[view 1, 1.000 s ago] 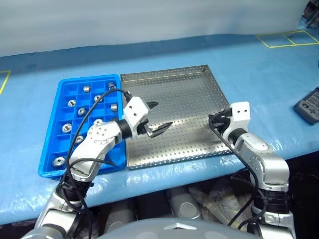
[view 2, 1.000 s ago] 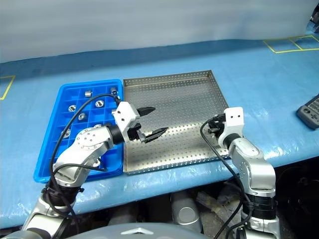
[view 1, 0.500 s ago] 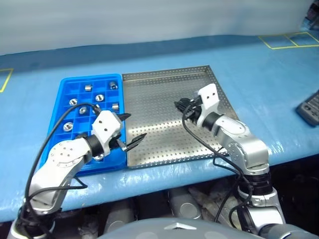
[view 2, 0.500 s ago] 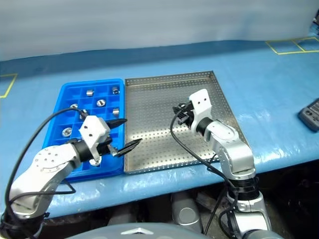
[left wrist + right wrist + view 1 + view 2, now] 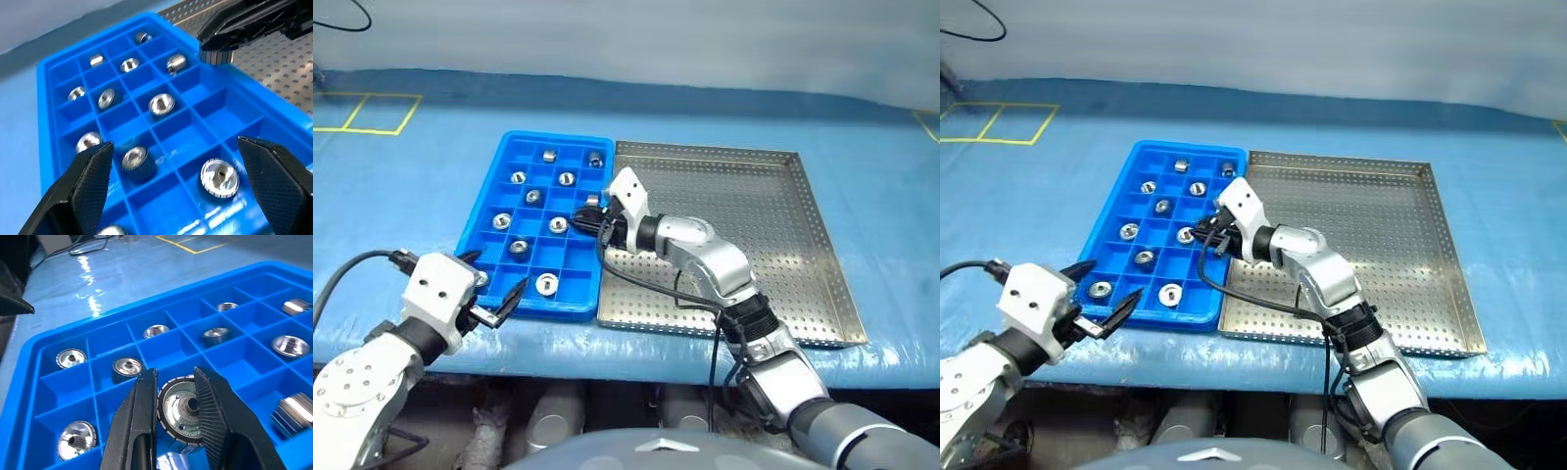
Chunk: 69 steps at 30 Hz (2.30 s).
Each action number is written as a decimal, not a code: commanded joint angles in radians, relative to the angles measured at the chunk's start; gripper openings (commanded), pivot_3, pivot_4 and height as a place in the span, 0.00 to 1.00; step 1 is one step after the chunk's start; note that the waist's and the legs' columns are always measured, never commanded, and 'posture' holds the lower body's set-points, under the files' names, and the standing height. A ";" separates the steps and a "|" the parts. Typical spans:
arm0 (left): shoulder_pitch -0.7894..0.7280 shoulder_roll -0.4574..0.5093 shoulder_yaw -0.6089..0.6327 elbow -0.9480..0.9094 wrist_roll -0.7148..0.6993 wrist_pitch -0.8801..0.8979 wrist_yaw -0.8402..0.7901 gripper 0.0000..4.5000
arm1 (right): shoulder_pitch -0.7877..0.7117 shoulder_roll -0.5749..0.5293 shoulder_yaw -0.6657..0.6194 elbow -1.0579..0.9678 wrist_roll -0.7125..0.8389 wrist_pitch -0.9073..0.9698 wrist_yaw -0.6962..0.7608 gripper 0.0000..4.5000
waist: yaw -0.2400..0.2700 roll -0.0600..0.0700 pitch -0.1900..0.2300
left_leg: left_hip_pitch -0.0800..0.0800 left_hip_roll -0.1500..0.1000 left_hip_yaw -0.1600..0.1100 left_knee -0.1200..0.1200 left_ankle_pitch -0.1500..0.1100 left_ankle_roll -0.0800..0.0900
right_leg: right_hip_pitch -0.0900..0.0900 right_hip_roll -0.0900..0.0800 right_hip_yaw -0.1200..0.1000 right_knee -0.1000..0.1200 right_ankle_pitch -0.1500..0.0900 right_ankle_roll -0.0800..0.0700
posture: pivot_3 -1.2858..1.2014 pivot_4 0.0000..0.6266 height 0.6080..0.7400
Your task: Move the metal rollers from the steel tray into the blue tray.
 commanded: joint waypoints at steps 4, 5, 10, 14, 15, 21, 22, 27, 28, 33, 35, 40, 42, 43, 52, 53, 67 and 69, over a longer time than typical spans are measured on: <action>0.020 -0.002 -0.020 -0.042 -0.024 -0.042 0.058 0.98 | -0.018 0.001 0.004 -0.013 -0.011 -0.023 0.025 0.18 | 0.021 0.000 0.000 | 0.000 -0.001 -0.004 0.000 0.002 -0.003 | 0.001 0.000 -0.004 0.001 -0.004 -0.006 | 0.59 0.24 1.00; 0.016 -0.001 -0.025 -0.042 -0.023 -0.038 0.061 0.98 | -0.015 -0.001 0.005 -0.011 -0.014 -0.020 0.025 0.18 | 0.020 0.000 0.000 | 0.000 -0.001 -0.005 0.000 0.002 -0.003 | 0.002 0.000 -0.005 0.001 -0.004 -0.007 | 0.59 0.24 1.00; -0.021 0.007 -0.039 -0.037 -0.023 -0.015 0.059 0.98 | 0.009 -0.007 0.003 -0.017 -0.021 0.003 0.017 0.18 | 0.017 0.000 0.000 | 0.000 0.001 -0.008 -0.001 0.004 -0.007 | 0.002 0.002 -0.008 0.002 -0.005 -0.008 | 0.58 0.24 1.00; -0.047 0.017 -0.048 -0.027 -0.022 -0.005 0.051 0.98 | 0.028 -0.012 0.001 -0.028 -0.015 0.017 0.022 0.18 | 0.011 0.001 0.000 | 0.000 0.002 -0.009 -0.002 0.005 -0.008 | 0.002 0.003 -0.010 0.003 -0.005 -0.009 | 0.57 0.24 1.00; -0.052 0.019 -0.049 -0.026 -0.022 -0.002 0.049 0.98 | 0.032 -0.014 0.002 -0.033 -0.013 0.020 0.024 0.18 | 0.010 0.001 0.000 | 0.000 0.001 -0.010 -0.002 0.005 -0.008 | 0.002 0.002 -0.010 0.003 -0.005 -0.009 | 0.57 0.24 1.00; -0.077 0.027 -0.054 -0.017 -0.021 0.005 0.043 0.98 | 0.052 -0.022 0.012 -0.055 -0.009 0.031 0.038 0.35 | 0.006 0.001 0.000 | 0.000 0.001 -0.010 -0.002 0.005 -0.008 | 0.002 0.002 -0.010 0.003 -0.005 -0.009 | 0.57 0.24 1.00; -0.080 0.027 -0.056 -0.016 -0.021 0.006 0.043 0.98 | 0.055 -0.024 0.014 -0.059 -0.009 0.028 0.043 0.39 | 0.006 0.001 0.000 | 0.000 0.001 -0.010 -0.002 0.005 -0.008 | 0.002 0.002 -0.010 0.003 -0.005 -0.009 | 0.57 0.24 1.00; -0.103 0.025 -0.075 -0.004 -0.019 0.006 0.041 0.98 | 0.064 -0.029 0.009 -0.085 -0.023 -0.003 0.032 0.76 | 0.003 0.001 0.000 | 0.000 0.001 -0.010 -0.002 0.005 -0.009 | 0.002 0.002 -0.010 0.003 -0.005 -0.009 | 0.56 0.24 1.00; -0.109 0.025 -0.081 0.000 -0.019 0.004 0.040 0.98 | 0.066 -0.028 0.003 -0.089 -0.032 -0.017 0.018 0.83 | 0.003 0.001 0.000 | 0.000 0.001 -0.010 -0.002 0.005 -0.009 | 0.002 0.002 -0.010 0.003 -0.005 -0.009 | 0.56 0.24 1.00; -0.168 0.009 -0.126 0.036 -0.014 -0.023 0.044 0.98 | 0.078 -0.047 -0.076 -0.133 -0.018 -0.024 -0.029 0.83 | 0.004 0.001 0.000 | 0.000 0.001 -0.011 -0.002 0.005 -0.009 | 0.002 0.002 -0.011 0.003 -0.005 -0.009 | 0.55 0.24 1.00; -0.210 0.003 -0.163 0.068 -0.010 -0.041 0.039 0.98 | 0.095 -0.091 -0.125 -0.167 -0.006 -0.011 -0.029 0.83 | 0.004 0.001 0.000 | 0.000 0.001 -0.011 -0.001 0.005 -0.009 | 0.003 0.002 -0.011 0.002 -0.005 -0.009 | 0.54 0.24 1.00; -0.279 -0.003 -0.218 0.146 -0.001 -0.080 0.023 0.98 | 0.136 -0.190 -0.206 -0.221 0.013 0.004 -0.026 0.96 | -0.007 0.001 0.000 | 0.000 -0.001 -0.011 -0.001 0.005 -0.008 | 0.004 0.000 -0.011 0.002 -0.005 -0.009 | 0.52 0.24 1.00; -0.312 -0.001 -0.236 0.191 0.003 -0.102 0.007 0.98 | 0.157 -0.233 -0.236 -0.230 0.010 0.004 -0.022 0.99 | -0.023 0.001 0.000 | -0.001 0.000 -0.011 -0.001 0.005 -0.008 | 0.003 0.001 -0.011 0.002 -0.005 -0.008 | 0.50 0.24 1.00; -0.338 -0.004 -0.253 0.223 0.003 -0.117 -0.005 0.98 | 0.176 -0.260 -0.259 -0.234 0.003 0.003 -0.027 0.99 | -0.026 0.001 0.000 | -0.001 0.000 -0.011 -0.002 0.005 -0.008 | 0.003 0.001 -0.011 0.002 -0.005 -0.008 | 0.50 0.24 1.00; -0.509 -0.046 -0.388 0.476 0.039 -0.255 -0.093 0.98 | 0.334 -0.372 -0.334 -0.300 -0.008 -0.110 -0.008 0.99 | -0.074 0.001 0.000 | 0.000 0.001 -0.006 -0.001 0.004 -0.006 | 0.003 0.002 -0.008 0.002 -0.003 -0.004 | 0.46 0.24 1.00; -0.519 -0.051 -0.391 0.484 0.039 -0.264 -0.097 0.98 | 0.348 -0.380 -0.338 -0.315 0.004 -0.114 0.006 0.99 | -0.081 0.001 0.000 | 0.000 0.001 -0.006 -0.001 0.004 -0.006 | 0.003 0.002 -0.007 0.002 -0.002 -0.004 | 0.46 0.24 1.00; -0.544 -0.075 -0.367 0.514 0.040 -0.318 -0.090 0.98 | 0.377 -0.388 -0.341 -0.353 0.043 -0.105 0.026 0.99 | -0.103 0.001 0.000 | 0.001 0.001 -0.001 0.001 0.003 -0.004 | 0.003 0.003 -0.001 0.002 -0.002 0.005 | 0.46 0.24 1.00; -0.544 -0.078 -0.366 0.515 0.040 -0.321 -0.086 0.98 | 0.379 -0.386 -0.341 -0.357 0.045 -0.105 0.027 0.99 | -0.103 0.001 0.000 | 0.001 0.001 -0.001 0.001 0.003 -0.003 | 0.003 0.003 -0.001 0.002 -0.001 0.003 | 0.46 0.24 1.00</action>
